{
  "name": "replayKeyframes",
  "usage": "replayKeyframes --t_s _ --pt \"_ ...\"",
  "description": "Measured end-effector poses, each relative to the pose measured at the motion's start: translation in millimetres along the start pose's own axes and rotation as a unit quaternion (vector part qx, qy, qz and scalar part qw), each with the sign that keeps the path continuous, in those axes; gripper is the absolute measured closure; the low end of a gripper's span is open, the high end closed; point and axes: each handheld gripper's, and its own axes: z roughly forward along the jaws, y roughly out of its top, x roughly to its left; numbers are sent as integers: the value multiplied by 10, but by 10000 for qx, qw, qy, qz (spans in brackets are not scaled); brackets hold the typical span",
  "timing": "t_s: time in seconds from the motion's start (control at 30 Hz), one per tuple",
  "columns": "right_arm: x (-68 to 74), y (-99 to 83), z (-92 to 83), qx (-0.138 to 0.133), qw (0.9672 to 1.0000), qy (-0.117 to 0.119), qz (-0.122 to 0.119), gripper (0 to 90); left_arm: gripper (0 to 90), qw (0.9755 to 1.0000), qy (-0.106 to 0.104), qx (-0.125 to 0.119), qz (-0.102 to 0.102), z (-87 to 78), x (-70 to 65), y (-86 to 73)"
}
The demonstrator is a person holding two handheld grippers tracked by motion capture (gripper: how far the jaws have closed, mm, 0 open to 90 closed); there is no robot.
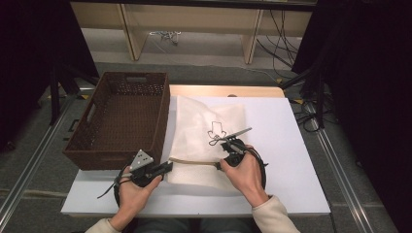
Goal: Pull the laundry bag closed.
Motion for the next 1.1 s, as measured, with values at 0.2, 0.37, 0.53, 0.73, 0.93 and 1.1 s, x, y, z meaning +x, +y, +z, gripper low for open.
replayKeyframes --t_s 0.2,0.37,0.53,0.73,0.93,1.1 --pt "1 -7 -14 35 9999 -49 120 877 856 10000 16 -9 17 -2 -1 1" --pt "-26 -9 -9 12 10000 -75 31 876 856 10000 25 12 40 -4 3 2" --pt "-27 -14 -8 5 10000 -70 26 877 856 10000 16 12 29 -5 2 1" --pt "-20 -16 -24 52 9998 -140 150 877 856 10000 30 -8 30 -4 1 2" --pt "-31 -25 -30 59 9997 -124 185 877 856 10000 31 10 49 -4 1 1" --pt "-62 -26 -28 11 9999 -135 25 877 856 10000 17 10 45 -5 2 2"
